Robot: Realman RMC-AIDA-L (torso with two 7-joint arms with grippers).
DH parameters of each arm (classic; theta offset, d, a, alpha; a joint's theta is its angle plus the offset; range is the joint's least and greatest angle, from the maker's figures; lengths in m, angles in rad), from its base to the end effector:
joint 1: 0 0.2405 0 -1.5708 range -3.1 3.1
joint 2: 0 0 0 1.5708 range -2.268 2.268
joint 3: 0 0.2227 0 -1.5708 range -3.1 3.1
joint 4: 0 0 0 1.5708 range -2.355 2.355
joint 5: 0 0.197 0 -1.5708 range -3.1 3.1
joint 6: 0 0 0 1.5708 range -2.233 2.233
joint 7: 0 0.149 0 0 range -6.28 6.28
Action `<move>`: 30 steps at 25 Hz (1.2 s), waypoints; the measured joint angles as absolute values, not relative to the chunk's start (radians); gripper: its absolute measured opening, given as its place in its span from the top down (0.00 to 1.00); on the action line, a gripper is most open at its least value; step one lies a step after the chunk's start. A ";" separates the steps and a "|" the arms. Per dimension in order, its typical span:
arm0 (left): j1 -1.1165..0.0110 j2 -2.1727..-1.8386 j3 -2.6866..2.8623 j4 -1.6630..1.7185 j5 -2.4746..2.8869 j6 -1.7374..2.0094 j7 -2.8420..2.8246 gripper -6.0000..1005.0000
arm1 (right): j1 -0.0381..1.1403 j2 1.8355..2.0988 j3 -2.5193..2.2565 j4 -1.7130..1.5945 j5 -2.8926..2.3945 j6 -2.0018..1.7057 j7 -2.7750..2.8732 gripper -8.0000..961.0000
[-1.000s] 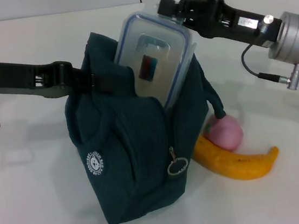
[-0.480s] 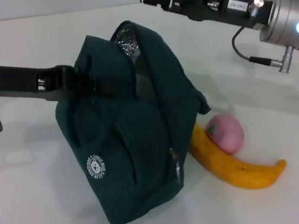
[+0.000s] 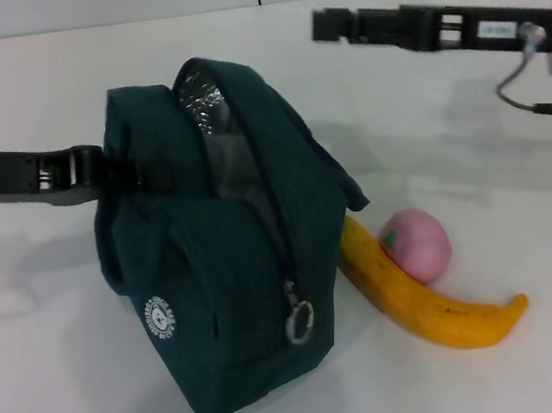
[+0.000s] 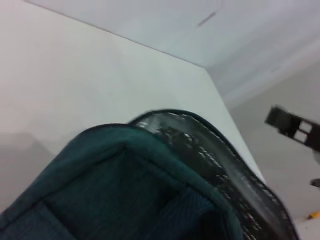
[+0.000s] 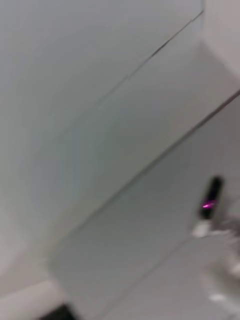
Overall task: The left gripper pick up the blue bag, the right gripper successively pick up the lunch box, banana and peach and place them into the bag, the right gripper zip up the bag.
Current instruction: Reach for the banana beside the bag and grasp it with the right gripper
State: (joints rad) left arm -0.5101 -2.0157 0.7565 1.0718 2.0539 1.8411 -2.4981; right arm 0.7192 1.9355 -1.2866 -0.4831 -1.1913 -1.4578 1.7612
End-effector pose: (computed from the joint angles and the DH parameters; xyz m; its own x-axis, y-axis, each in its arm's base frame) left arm -0.1963 0.2993 0.0780 0.3498 0.8893 0.2947 0.8920 -0.4123 0.1852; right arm 0.1285 0.3524 0.0180 0.5032 -0.5494 -0.6670 -0.5470 -0.8001 0.2463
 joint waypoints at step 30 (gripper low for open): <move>-0.528 -2.007 0.724 0.982 2.048 1.781 -2.479 0.96 | 0.976 2.023 -1.314 -1.217 -2.630 -1.954 2.371 0.30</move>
State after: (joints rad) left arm -0.5283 -2.0074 0.7240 0.9825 2.0484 1.7808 -2.4791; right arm 0.9758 2.0227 -1.3142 -1.2166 -2.6296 -1.9541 2.3709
